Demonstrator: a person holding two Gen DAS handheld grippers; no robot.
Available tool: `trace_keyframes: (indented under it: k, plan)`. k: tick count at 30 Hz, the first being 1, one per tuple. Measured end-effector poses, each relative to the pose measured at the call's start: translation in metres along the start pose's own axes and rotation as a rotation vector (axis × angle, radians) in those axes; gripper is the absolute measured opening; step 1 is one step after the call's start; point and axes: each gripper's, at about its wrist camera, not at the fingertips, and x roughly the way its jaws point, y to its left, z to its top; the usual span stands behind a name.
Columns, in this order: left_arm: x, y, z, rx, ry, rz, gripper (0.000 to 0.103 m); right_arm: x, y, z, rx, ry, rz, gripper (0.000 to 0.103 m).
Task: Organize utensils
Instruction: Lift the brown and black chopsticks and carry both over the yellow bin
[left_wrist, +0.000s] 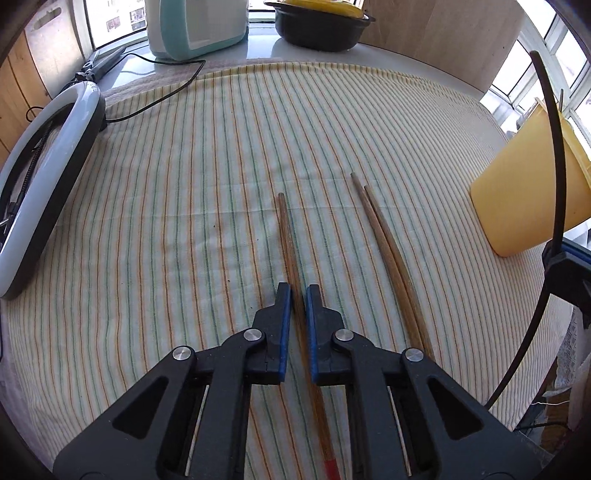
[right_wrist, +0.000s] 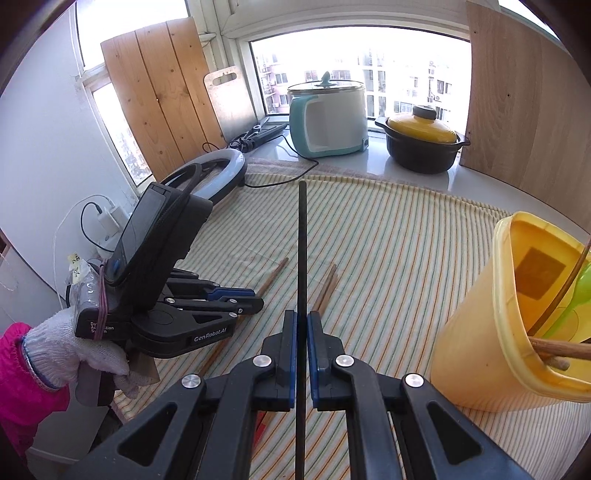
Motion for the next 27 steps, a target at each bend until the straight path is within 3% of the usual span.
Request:
trace_keyframes:
  k: [6, 13, 27]
  plan:
    - [-0.028, 0.009, -0.002, -0.068, -0.086, -0.069, 0.004, -0.013, -0.002, 0.003, 0.009, -0.033, 0.016, 0.003]
    - [-0.085, 0.004, 0.005, -0.065, -0.241, -0.1, 0.004, -0.037, 0.002, 0.012, 0.004, -0.095, 0.028, 0.003]
    - [-0.159, -0.017, 0.018, -0.021, -0.436, -0.154, 0.004, -0.092, 0.002, 0.043, -0.019, -0.247, 0.01, 0.003]
